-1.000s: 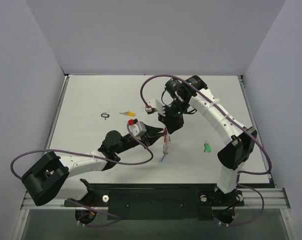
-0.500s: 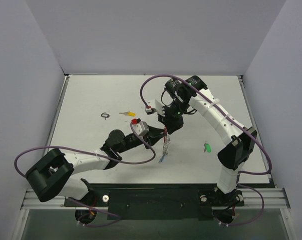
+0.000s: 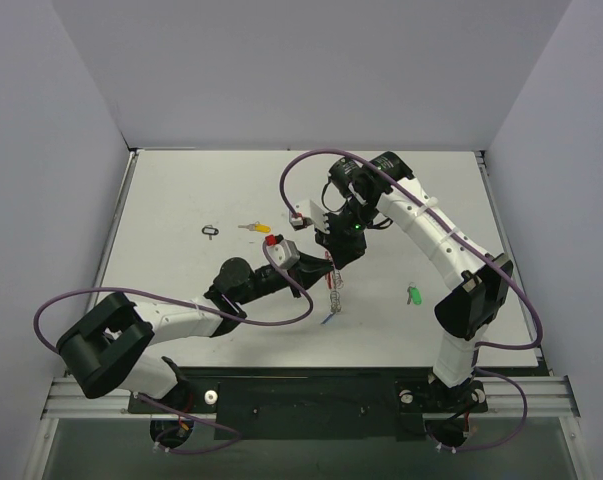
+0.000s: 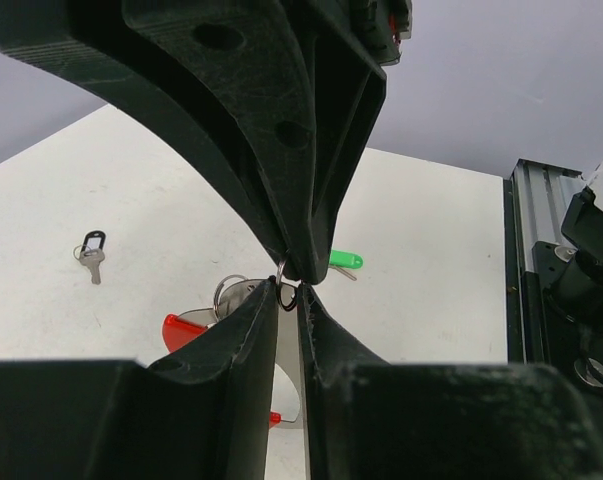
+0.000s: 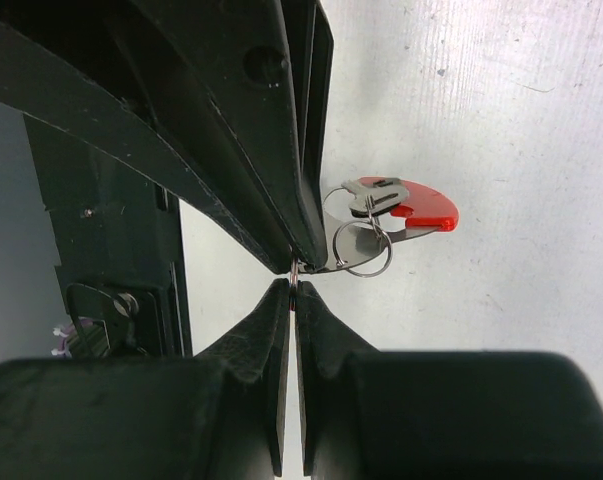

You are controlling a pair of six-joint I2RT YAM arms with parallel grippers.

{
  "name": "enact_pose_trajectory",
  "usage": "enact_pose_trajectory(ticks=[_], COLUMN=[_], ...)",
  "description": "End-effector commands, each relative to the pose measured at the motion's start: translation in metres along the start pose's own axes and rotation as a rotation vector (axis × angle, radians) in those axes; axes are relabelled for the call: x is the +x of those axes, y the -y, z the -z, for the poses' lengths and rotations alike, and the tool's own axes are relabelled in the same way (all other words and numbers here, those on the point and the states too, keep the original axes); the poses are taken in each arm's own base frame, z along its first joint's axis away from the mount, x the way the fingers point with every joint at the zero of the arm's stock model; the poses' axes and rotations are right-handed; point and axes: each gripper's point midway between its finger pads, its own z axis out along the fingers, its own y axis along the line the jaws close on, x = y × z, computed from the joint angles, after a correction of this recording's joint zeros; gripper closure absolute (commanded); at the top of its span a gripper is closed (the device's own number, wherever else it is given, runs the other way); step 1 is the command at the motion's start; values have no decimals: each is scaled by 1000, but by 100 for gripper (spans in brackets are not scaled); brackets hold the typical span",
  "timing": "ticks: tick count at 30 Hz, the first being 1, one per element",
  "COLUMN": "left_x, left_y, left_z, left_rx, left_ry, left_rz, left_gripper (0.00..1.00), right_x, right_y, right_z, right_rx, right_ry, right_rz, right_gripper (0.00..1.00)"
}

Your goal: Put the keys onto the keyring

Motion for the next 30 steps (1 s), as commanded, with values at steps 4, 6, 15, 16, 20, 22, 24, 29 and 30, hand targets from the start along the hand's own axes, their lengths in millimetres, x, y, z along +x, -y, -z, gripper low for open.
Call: enact_pose_trajectory(ticks=[4, 6, 15, 16, 20, 22, 24, 29, 30], left_x=[-34, -35, -37, -38, -32, -31, -28, -33, -37], left_y=[0, 0, 1, 1, 2, 3, 3, 3, 1], left_z=[-8, -8, -8, -8, -8, -8, -7, -4, -3], left_rx=[15, 11, 13, 13, 23, 29, 33, 22, 2], left_ry=[107, 110, 119, 119, 100, 88, 75, 92, 109], left_rz=[-23, -19, -14, -14, -15, -18, -15, 5, 12], left_gripper=[76, 75, 76, 76, 82, 94, 100, 100, 100], right_x=[26, 26, 27, 27, 26, 26, 25, 23, 22], right_y=[-66, -66, -66, -66, -66, -66, -66, -68, -68], right_z=[22, 21, 21, 21, 22, 22, 22, 25, 25], right_rx=[-180, -181, -182, -181, -178, -179, -178, -177, -176], right_ry=[-96, -97, -100, -101, -97, -97, -94, -73, -68], right_rz=[-99, -100, -103, -101, -100, -99, -96, -82, -72], right_gripper=[100, 100, 100, 100, 100, 100, 100, 100, 97])
